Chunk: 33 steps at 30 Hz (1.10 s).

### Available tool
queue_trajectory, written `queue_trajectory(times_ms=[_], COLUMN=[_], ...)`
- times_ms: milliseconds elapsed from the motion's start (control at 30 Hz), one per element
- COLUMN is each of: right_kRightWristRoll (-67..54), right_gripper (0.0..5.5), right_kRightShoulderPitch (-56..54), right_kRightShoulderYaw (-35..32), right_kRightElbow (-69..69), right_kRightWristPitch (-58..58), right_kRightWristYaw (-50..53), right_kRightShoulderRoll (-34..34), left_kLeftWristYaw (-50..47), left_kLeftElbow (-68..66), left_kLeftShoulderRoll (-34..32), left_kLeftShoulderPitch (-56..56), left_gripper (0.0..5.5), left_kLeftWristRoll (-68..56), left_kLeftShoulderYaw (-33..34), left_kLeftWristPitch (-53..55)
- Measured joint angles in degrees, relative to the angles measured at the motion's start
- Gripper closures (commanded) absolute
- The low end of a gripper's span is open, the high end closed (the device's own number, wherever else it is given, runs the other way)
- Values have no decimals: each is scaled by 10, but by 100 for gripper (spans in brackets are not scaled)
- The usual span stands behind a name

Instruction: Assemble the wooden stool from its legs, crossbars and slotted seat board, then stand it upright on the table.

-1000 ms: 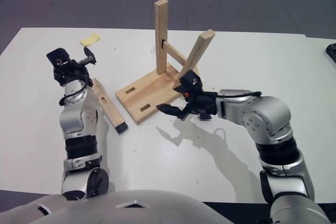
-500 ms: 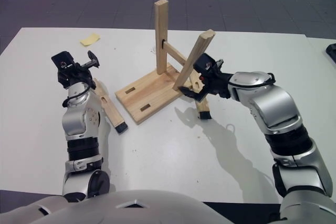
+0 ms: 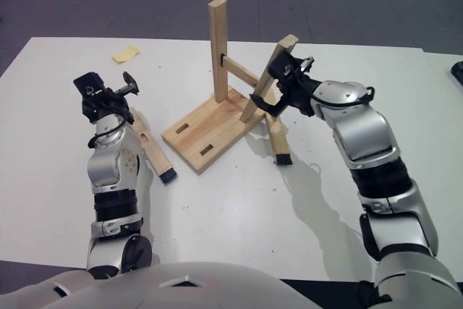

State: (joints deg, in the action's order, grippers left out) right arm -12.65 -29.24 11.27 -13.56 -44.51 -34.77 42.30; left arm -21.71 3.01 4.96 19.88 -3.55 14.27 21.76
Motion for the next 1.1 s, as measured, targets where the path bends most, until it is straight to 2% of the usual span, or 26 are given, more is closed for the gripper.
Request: queue_trajectory(times_ms=[167,433,833,1100], right_kRightWristRoll=[-13,23,38,71], right_gripper=[11,11,11,11], right_kRightShoulderPitch=[15,5,-84,-92], right_kRightShoulderYaw=[-34,-47,-78,-83], right_kRightElbow=[-13,-5,26,83], right_kRightWristPitch=[-11,-47,-28,22], right_kRightWristYaw=[-28,0,93,132], right_kRightShoulderRoll=[20,32,-80,-104], left_kLeftWristYaw=[0,0,6,5], left_kLeftElbow=[-1,-7,-23,-24], left_kLeftShoulderRoll=[2,0,1,1], left_kLeftShoulderPitch=[0,0,0,0], left_gripper=[10,10,10,10], left_kLeftWristRoll=[0,0,1,1], left_kLeftShoulderYaw=[-1,-1,-8,-12], left_kLeftWristPitch=[0,0,0,0])
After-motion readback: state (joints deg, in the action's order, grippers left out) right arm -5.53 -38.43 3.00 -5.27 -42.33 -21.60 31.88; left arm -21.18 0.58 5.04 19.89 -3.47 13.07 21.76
